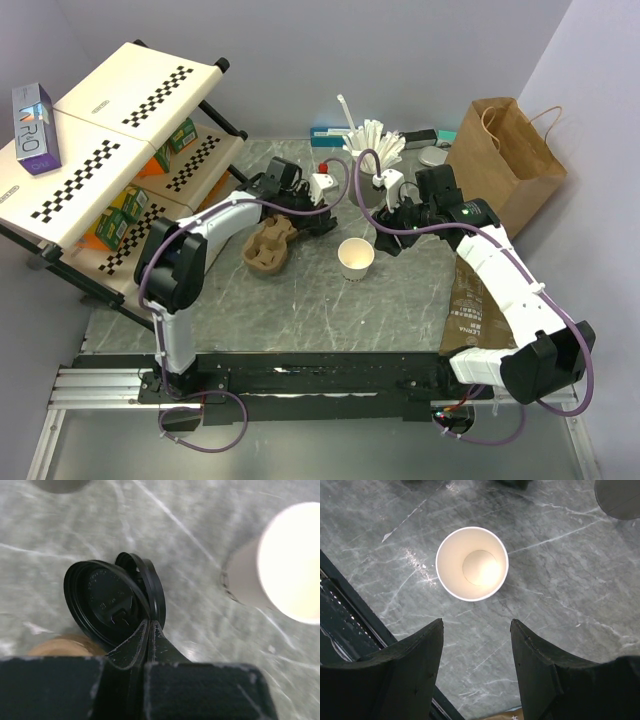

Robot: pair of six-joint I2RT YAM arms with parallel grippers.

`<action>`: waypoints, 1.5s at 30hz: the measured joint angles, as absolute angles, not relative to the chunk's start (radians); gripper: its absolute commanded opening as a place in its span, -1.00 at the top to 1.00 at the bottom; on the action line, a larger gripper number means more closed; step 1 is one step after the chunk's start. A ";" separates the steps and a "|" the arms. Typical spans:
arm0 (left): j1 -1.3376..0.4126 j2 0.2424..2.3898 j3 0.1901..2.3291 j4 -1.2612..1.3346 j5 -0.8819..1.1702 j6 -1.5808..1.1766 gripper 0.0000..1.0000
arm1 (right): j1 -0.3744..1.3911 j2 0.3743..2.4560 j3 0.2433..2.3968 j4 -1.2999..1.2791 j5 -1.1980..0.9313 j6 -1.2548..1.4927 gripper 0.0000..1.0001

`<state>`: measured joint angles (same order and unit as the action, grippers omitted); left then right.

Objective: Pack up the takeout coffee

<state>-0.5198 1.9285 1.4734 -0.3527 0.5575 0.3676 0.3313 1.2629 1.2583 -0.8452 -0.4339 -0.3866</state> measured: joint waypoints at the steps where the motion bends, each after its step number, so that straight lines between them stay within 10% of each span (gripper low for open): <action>1: -0.522 1.926 1.471 -0.340 0.540 0.366 0.99 | 0.331 1.263 1.258 -0.845 -0.435 -0.387 -0.26; 28: -0.543 1.680 1.204 -0.340 0.527 0.477 0.21 | 0.331 1.233 1.221 -0.805 -0.435 -0.383 -0.27; 45: -0.578 1.804 1.243 -0.554 0.549 1.027 0.28 | 0.331 1.197 1.193 -0.804 -0.431 -0.383 -0.27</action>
<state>-0.5777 1.8038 1.2434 -0.5537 0.5488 1.0267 0.3309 1.1973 1.1931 -0.8036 -0.4313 -0.3828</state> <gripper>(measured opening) 0.360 0.633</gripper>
